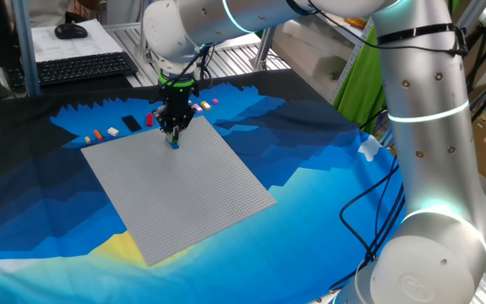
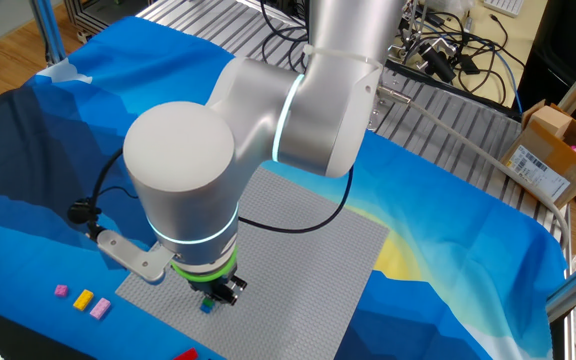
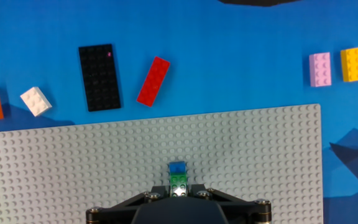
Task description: Stack small Lego blocks randomly, one at a time
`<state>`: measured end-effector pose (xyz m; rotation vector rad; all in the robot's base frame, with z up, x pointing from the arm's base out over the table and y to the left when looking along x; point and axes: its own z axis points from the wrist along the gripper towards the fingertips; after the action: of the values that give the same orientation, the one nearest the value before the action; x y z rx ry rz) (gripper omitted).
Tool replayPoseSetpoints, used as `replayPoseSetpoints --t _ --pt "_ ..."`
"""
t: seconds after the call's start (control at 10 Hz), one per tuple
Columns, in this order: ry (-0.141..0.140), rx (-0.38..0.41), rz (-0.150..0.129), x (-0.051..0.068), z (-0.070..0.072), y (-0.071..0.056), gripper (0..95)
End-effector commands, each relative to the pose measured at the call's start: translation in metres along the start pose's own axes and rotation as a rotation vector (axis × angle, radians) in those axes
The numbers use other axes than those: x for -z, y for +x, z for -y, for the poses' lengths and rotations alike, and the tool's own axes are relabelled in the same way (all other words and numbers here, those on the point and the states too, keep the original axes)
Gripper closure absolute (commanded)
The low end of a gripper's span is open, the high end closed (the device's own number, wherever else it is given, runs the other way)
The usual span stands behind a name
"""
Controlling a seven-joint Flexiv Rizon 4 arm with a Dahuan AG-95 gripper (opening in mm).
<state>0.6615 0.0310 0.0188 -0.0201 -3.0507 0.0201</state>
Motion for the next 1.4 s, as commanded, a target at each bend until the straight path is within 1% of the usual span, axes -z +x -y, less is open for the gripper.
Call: replayPoseSetpoints --t 0.1,0.4,0.5,0.7,0.8,1.1,1.4 --pt "-0.001 0.001 -0.001 0.001 0.0 0.0 95.0" --pt "0.0 -0.003 0.005 0.002 -0.001 0.001 95.0" --pt "0.001 -0.001 0.007 0.004 -0.001 0.0 95.0" --pt "-0.001 0.0 -0.003 0.011 0.001 -0.004 95.0" --pt "0.0 0.0 -0.003 0.011 0.001 -0.004 95.0" --pt "-0.001 -0.001 -0.004 0.008 0.0 -0.005 95.0" --pt "-0.001 -0.005 -0.003 0.002 -0.002 -0.006 95.0"
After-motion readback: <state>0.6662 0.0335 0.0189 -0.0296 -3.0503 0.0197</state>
